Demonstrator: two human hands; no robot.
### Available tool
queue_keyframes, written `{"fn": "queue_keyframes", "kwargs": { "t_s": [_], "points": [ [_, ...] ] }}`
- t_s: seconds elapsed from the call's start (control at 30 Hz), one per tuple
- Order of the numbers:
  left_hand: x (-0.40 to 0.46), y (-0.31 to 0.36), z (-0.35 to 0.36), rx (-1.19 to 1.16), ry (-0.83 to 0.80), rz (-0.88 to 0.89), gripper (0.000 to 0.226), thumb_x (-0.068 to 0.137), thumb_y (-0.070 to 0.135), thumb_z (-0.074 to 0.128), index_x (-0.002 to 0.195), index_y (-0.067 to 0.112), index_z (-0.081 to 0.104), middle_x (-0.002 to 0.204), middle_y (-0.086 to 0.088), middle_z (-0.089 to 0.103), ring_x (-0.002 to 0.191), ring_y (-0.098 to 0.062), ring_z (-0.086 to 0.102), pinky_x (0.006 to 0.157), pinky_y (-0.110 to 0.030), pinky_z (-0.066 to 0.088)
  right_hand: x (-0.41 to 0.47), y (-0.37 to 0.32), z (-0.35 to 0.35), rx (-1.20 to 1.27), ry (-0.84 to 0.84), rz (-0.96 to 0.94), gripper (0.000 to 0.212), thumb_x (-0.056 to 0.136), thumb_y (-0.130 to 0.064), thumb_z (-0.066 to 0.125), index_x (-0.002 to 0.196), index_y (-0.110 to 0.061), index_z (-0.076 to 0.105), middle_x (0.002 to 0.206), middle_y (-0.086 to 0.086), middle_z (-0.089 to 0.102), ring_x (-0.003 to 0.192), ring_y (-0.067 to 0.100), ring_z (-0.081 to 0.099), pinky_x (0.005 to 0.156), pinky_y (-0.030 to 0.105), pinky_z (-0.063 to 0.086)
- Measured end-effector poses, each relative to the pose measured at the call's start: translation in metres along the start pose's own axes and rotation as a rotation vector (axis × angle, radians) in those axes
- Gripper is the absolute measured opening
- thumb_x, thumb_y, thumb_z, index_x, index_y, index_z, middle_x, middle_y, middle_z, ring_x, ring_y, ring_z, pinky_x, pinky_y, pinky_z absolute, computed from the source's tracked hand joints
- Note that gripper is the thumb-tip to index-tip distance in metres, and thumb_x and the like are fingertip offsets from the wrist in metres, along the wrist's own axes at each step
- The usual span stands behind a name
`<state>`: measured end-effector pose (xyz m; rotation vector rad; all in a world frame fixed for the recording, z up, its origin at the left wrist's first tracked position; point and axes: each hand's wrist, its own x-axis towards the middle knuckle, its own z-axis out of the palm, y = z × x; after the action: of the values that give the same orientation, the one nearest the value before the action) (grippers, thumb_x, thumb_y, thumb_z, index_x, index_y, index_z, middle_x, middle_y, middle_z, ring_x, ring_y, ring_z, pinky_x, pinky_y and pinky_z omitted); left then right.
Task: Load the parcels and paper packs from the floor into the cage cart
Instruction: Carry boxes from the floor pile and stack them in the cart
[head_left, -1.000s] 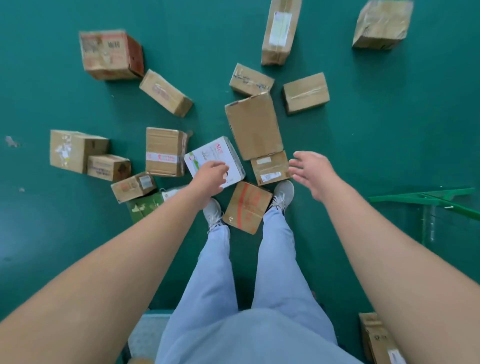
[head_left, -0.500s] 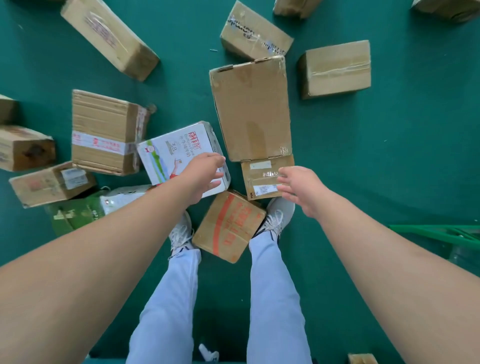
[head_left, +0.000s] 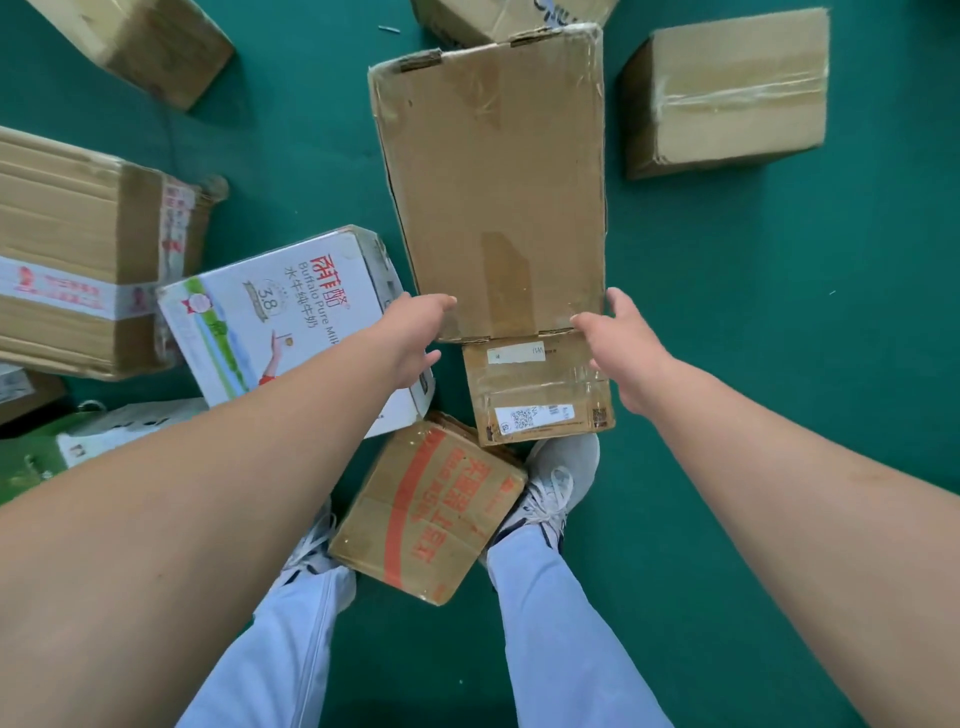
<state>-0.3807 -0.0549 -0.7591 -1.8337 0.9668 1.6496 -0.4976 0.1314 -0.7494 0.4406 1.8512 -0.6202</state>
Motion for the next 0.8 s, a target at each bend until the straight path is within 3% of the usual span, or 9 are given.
{"fn": "queue_keyframes", "kwargs": {
  "t_s": [0.1, 0.2, 0.3, 0.4, 0.5, 0.57, 0.67, 0.73, 0.8],
  "points": [
    [0.005, 0.004, 0.000, 0.053, -0.012, 0.008, 0.054, 0.103, 0.023, 0.062, 0.152, 0.016, 0.041, 0.163, -0.004, 0.034, 0.149, -0.022, 0.034, 0.119, -0.042, 0.039, 0.006, 0.001, 0.002, 0.012, -0.027, -0.001, 0.066, 0.097, -0.031, 0.056, 0.157, -0.035, 0.028, 0.147, -0.011, 0.050, 0.128, 0.020, 0.053, 0.111, 0.051, 0.044],
    [-0.011, 0.008, -0.010, 0.094, -0.012, 0.039, 0.052, 0.103, 0.021, 0.059, 0.151, 0.014, 0.041, 0.163, -0.006, 0.035, 0.150, -0.023, 0.033, 0.121, -0.043, 0.036, -0.007, -0.008, -0.002, 0.026, 0.009, -0.026, 0.062, 0.098, -0.031, 0.059, 0.153, -0.031, 0.032, 0.142, -0.005, 0.049, 0.117, 0.019, 0.054, 0.097, 0.043, 0.049],
    [-0.041, 0.014, -0.027, 0.143, -0.015, 0.089, 0.049, 0.102, 0.023, 0.059, 0.150, 0.020, 0.045, 0.155, -0.001, 0.045, 0.143, -0.022, 0.040, 0.118, -0.044, 0.038, -0.041, -0.026, -0.007, 0.036, 0.040, -0.055, 0.059, 0.096, -0.034, 0.062, 0.148, -0.032, 0.034, 0.139, -0.002, 0.048, 0.116, 0.020, 0.054, 0.082, 0.035, 0.044],
    [-0.081, 0.023, -0.049, 0.132, -0.021, 0.130, 0.047, 0.100, 0.030, 0.059, 0.146, 0.028, 0.049, 0.140, 0.005, 0.048, 0.130, -0.022, 0.044, 0.115, -0.045, 0.038, -0.083, -0.050, -0.012, 0.066, 0.068, -0.104, 0.058, 0.096, -0.037, 0.062, 0.146, -0.032, 0.031, 0.133, -0.004, 0.050, 0.112, 0.017, 0.055, 0.080, 0.033, 0.039],
    [-0.123, 0.035, -0.075, 0.104, -0.031, 0.167, 0.028, 0.089, 0.041, 0.058, 0.116, 0.035, 0.064, 0.132, 0.002, 0.057, 0.113, -0.020, 0.047, 0.108, -0.049, 0.039, -0.130, -0.078, -0.013, 0.116, 0.088, -0.154, 0.059, 0.098, -0.040, 0.060, 0.148, -0.032, 0.029, 0.128, -0.009, 0.052, 0.106, 0.011, 0.053, 0.079, 0.031, 0.037],
    [-0.153, 0.043, -0.095, 0.056, -0.017, 0.182, 0.021, 0.085, 0.050, 0.058, 0.098, 0.034, 0.064, 0.123, 0.003, 0.061, 0.106, -0.018, 0.047, 0.102, -0.044, 0.039, -0.166, -0.093, -0.009, 0.150, 0.076, -0.162, 0.059, 0.098, -0.048, 0.060, 0.147, -0.032, 0.031, 0.130, -0.008, 0.053, 0.105, 0.010, 0.053, 0.081, 0.031, 0.040],
    [-0.207, 0.053, -0.125, -0.029, -0.013, 0.177, 0.034, 0.094, 0.067, 0.054, 0.107, 0.036, 0.061, 0.116, 0.011, 0.061, 0.106, -0.014, 0.056, 0.090, -0.046, 0.049, -0.227, -0.109, 0.003, 0.198, 0.046, -0.143, 0.066, 0.085, -0.067, 0.063, 0.138, -0.038, 0.036, 0.135, -0.003, 0.052, 0.110, 0.017, 0.059, 0.091, 0.043, 0.055],
    [-0.245, 0.050, -0.146, -0.078, -0.048, 0.115, 0.058, 0.085, 0.082, 0.051, 0.122, 0.038, 0.056, 0.118, 0.009, 0.059, 0.109, -0.020, 0.059, 0.076, -0.052, 0.053, -0.266, -0.114, 0.011, 0.262, 0.004, -0.101, 0.070, 0.079, -0.074, 0.064, 0.134, -0.041, 0.036, 0.136, -0.001, 0.051, 0.113, 0.023, 0.061, 0.091, 0.048, 0.058],
    [-0.285, 0.041, -0.174, -0.129, -0.061, 0.091, 0.082, 0.072, 0.093, 0.050, 0.133, 0.038, 0.053, 0.130, 0.003, 0.061, 0.115, -0.029, 0.063, 0.083, -0.058, 0.052, -0.316, -0.114, 0.022, 0.334, -0.031, -0.072, 0.067, 0.084, -0.073, 0.063, 0.133, -0.037, 0.036, 0.129, -0.001, 0.055, 0.110, 0.024, 0.063, 0.089, 0.050, 0.059]
  ]
}}
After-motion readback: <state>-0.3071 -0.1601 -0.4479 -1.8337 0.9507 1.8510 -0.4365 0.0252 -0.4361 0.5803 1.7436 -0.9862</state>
